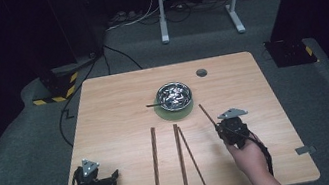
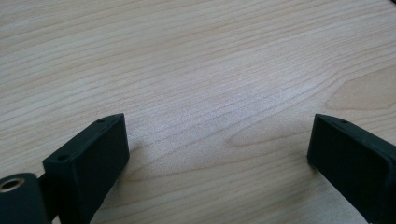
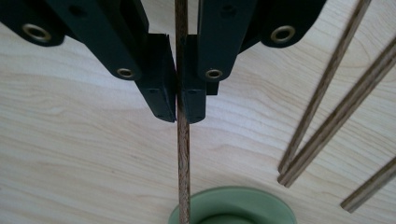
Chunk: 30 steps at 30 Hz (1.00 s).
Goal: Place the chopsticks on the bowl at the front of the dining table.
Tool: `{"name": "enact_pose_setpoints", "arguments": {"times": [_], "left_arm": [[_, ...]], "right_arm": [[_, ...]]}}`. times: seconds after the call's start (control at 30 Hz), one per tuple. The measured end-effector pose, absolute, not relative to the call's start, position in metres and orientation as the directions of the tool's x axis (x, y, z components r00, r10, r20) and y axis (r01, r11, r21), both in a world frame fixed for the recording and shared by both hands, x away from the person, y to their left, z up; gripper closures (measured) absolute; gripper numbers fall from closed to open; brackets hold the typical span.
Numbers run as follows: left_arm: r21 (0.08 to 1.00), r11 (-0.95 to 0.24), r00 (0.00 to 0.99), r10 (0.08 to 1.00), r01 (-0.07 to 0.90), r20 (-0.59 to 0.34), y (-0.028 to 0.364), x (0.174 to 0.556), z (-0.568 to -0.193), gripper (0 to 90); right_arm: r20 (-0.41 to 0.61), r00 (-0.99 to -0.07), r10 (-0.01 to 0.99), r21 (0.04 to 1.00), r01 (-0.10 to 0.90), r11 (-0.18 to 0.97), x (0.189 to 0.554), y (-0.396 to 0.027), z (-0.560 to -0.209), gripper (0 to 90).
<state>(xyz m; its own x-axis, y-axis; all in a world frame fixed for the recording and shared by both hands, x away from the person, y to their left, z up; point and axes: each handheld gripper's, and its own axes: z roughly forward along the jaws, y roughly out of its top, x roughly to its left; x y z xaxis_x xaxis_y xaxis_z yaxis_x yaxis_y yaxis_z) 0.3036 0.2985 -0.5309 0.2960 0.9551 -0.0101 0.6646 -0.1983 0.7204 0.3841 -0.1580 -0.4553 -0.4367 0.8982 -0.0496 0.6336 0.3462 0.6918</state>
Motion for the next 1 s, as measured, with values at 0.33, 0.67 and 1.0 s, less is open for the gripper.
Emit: {"name": "enact_pose_setpoints", "arguments": {"times": [0.33,0.67,1.0], "left_arm": [[0.720,-0.198,0.296,0.955,0.665,-0.010,0.298,0.304,-0.531,5.4],[0.720,-0.198,0.296,0.955,0.665,-0.010,0.298,0.304,-0.531,5.4],[0.721,-0.198,0.296,0.955,0.664,-0.011,0.298,0.304,-0.531,5.4]], "right_arm": [[-0.037,-0.456,0.889,0.700,0.623,0.349,0.396,-0.140,-0.446,83.9],[-0.019,-0.476,0.879,0.699,0.622,0.352,0.418,-0.123,-0.440,84.0],[-0.025,-0.483,0.875,0.696,0.620,0.363,0.444,-0.105,-0.434,84.0]]}}
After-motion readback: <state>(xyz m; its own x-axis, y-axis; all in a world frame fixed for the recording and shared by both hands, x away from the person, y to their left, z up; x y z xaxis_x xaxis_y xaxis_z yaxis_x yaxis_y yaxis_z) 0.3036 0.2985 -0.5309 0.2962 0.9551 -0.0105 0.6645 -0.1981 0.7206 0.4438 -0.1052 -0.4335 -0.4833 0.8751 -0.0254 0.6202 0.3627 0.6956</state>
